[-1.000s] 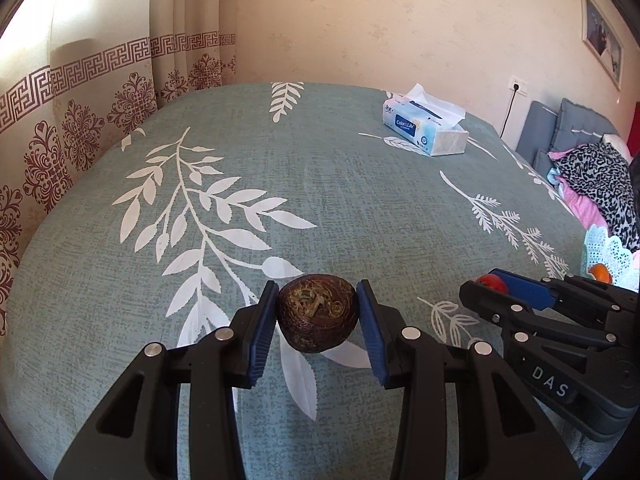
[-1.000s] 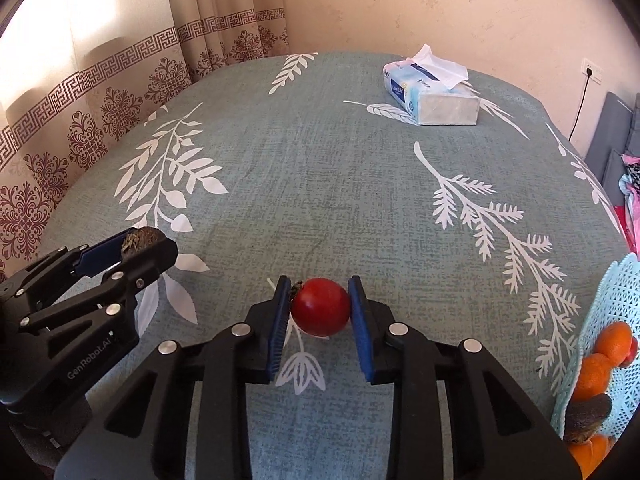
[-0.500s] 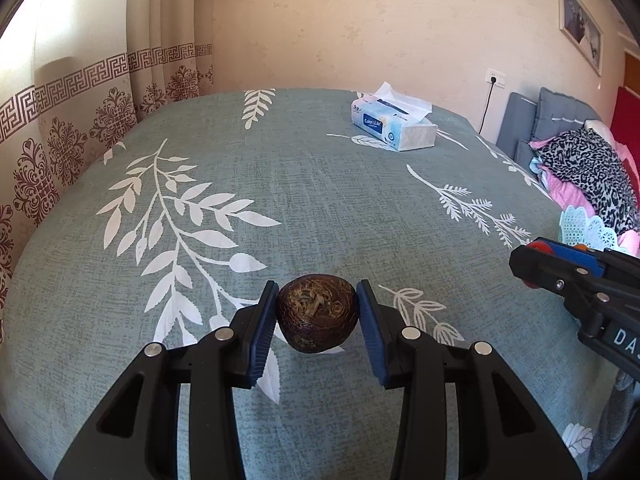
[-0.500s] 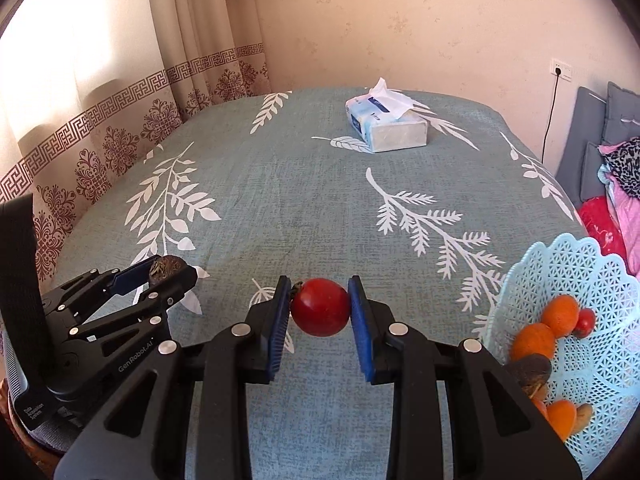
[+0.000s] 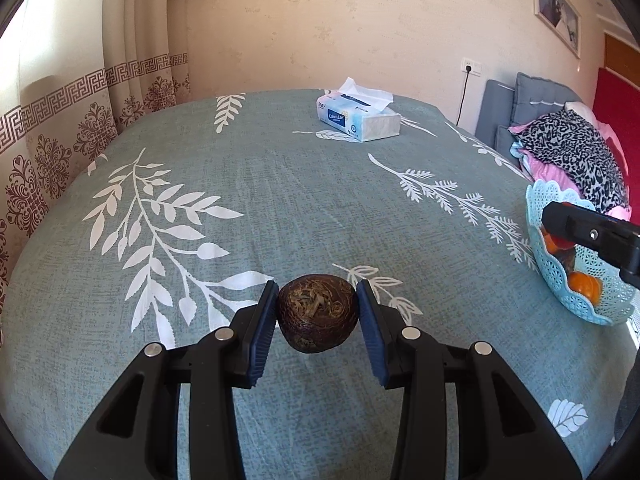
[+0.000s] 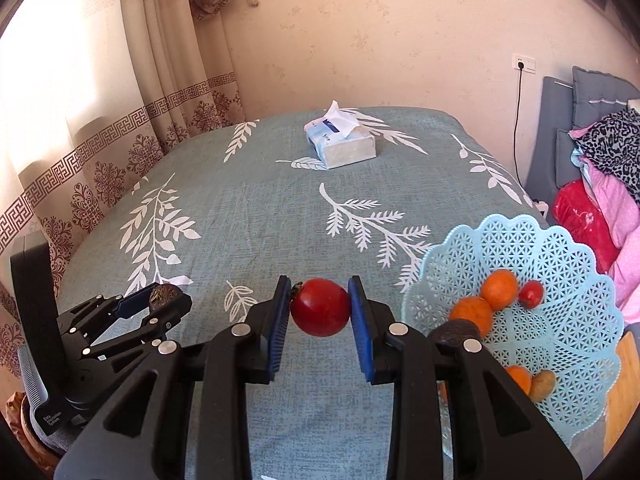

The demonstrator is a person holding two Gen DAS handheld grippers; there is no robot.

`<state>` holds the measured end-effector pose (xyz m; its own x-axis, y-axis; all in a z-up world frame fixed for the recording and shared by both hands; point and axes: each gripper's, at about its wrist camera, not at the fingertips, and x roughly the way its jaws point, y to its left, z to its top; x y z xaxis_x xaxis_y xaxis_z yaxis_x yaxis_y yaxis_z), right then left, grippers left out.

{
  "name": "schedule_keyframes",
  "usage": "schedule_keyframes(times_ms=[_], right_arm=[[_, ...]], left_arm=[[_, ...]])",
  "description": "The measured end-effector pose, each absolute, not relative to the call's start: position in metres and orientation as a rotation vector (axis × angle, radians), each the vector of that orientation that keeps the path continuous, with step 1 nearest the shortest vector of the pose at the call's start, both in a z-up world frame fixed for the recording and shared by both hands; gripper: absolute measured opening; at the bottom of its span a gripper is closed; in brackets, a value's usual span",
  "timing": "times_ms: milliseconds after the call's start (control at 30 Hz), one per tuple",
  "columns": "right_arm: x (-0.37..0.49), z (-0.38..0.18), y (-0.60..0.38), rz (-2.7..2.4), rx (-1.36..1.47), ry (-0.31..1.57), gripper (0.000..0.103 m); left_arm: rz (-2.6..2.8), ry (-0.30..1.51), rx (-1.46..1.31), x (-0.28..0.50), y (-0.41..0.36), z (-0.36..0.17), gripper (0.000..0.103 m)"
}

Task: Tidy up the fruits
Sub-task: 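Drop the tomato into the blue basket with the right tool while the left tool carries the brown fruit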

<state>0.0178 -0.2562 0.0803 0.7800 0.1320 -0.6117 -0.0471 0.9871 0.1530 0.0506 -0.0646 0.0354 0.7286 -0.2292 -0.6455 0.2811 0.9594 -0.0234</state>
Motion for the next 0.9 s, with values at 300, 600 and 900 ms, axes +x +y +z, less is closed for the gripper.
schedule_keyframes(times_ms=[300,600,900], right_arm=[[-0.018,0.082,-0.314,-0.026,0.191,0.638,0.03],[-0.049,0.076,-0.39,-0.143,0.344,0.625,0.03],[-0.035,0.059,-0.409,-0.105,0.428,0.659,0.03]], left_arm=[[-0.338,0.708,0.126,0.027,-0.089,0.034,0.04],[-0.396,0.744,0.147,0.016,-0.115,0.033,0.04],[-0.436,0.737,0.183,0.006,-0.142,0.039,0.04]])
